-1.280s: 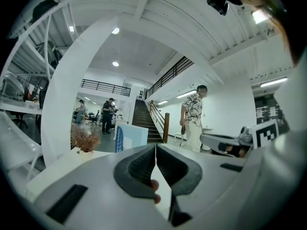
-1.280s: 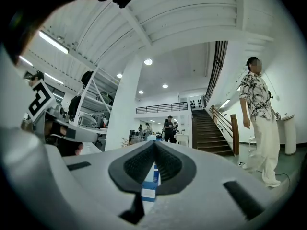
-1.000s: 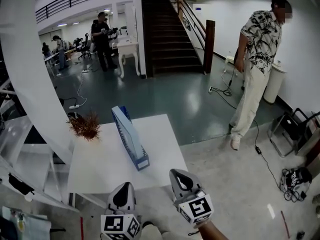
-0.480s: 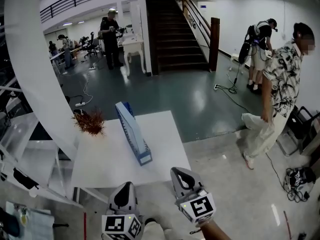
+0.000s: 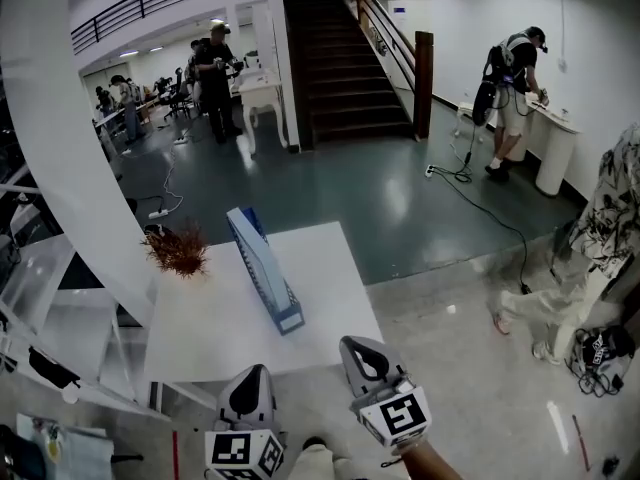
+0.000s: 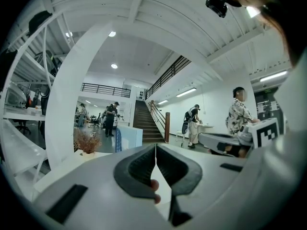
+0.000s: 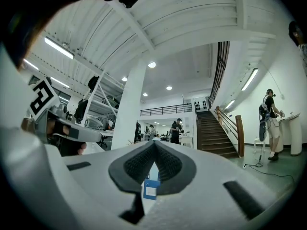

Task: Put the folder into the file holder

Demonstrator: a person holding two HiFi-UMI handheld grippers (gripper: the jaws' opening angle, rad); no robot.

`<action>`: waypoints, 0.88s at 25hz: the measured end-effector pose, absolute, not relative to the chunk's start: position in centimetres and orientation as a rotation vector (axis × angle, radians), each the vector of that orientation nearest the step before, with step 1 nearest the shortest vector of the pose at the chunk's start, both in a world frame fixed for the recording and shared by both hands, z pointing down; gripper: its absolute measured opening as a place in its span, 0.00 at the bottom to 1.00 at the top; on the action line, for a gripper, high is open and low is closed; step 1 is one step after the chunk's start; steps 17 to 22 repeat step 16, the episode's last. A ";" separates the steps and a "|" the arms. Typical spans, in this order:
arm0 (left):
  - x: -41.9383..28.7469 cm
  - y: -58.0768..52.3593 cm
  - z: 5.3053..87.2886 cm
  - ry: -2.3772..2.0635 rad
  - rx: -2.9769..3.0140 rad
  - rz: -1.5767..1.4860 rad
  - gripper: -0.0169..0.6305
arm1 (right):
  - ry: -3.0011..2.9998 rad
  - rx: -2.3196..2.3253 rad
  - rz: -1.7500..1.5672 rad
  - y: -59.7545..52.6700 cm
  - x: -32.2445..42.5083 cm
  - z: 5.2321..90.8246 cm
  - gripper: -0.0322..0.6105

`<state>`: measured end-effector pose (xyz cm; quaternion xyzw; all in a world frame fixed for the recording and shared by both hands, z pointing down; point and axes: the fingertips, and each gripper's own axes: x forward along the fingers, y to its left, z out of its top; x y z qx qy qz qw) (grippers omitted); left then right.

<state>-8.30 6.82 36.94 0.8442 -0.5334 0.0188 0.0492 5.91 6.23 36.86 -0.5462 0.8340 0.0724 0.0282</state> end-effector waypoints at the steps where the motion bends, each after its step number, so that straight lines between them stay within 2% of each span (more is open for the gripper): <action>1: -8.3 6.6 36.9 -1.622 2.575 0.057 0.04 | 2.575 -1.688 0.220 6.1 5.9 36.9 0.05; 22: -8.2 3.2 36.8 -1.547 2.597 0.044 0.04 | 2.589 -1.723 0.212 3.0 5.6 37.0 0.05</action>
